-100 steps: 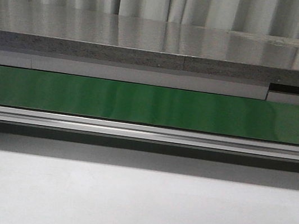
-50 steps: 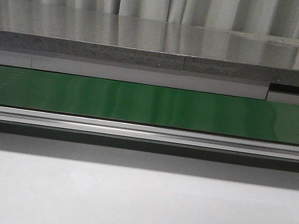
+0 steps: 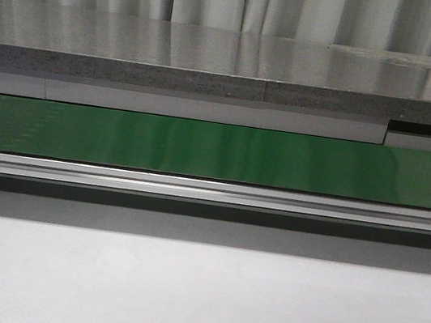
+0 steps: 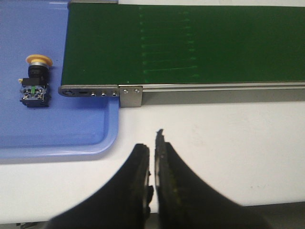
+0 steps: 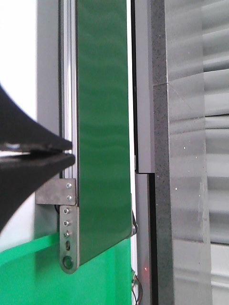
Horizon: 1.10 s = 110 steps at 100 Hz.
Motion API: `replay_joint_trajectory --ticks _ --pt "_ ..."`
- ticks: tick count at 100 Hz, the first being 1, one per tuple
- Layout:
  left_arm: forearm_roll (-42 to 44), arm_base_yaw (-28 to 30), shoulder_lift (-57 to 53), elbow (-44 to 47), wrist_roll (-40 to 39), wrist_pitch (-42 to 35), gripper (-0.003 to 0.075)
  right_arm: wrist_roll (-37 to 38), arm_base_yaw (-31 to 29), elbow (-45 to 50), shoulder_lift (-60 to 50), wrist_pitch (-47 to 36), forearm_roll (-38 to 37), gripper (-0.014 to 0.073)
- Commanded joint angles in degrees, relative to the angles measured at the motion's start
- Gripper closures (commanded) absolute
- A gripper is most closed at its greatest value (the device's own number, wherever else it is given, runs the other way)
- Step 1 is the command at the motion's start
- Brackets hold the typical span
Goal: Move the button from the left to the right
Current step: 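Lower the left gripper around the yellow-capped button and close it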
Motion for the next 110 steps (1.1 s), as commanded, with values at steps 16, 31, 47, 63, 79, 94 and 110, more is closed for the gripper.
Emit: replay_joint_trajectory --ticks 16,31,47,63,79,94,110 --pt "-1.0 0.0 0.4 -1.8 -0.7 -3.7 0.0269 -0.1 -0.1 -1.0 -1.0 -4.5 -0.4 0.0662" --pt "-1.0 0.0 0.4 -1.8 -0.7 -4.0 0.0181 -0.1 -0.1 -1.0 -1.0 -4.5 -0.4 0.0662" --pt "5.1 0.0 1.4 -2.7 -1.0 -4.3 0.0181 -0.1 -0.1 -1.0 -1.0 -4.5 -0.4 0.0662" --pt "14.7 0.0 7.4 -8.1 -3.7 -0.7 0.0181 -0.1 -0.1 -1.0 -1.0 -4.5 -0.4 0.0662" --pt "17.0 0.7 15.6 -15.0 -3.7 -0.5 0.0181 -0.1 -0.1 -1.0 -1.0 -4.5 -0.4 0.0662" --pt "16.9 4.7 23.5 -21.0 -3.7 -1.2 0.0181 -0.1 -0.1 -1.0 -1.0 -4.5 -0.4 0.0662" --pt "15.7 11.3 31.2 -25.5 -3.1 -2.5 0.0181 -0.1 -0.1 -1.0 -1.0 -4.5 -0.4 0.0662"
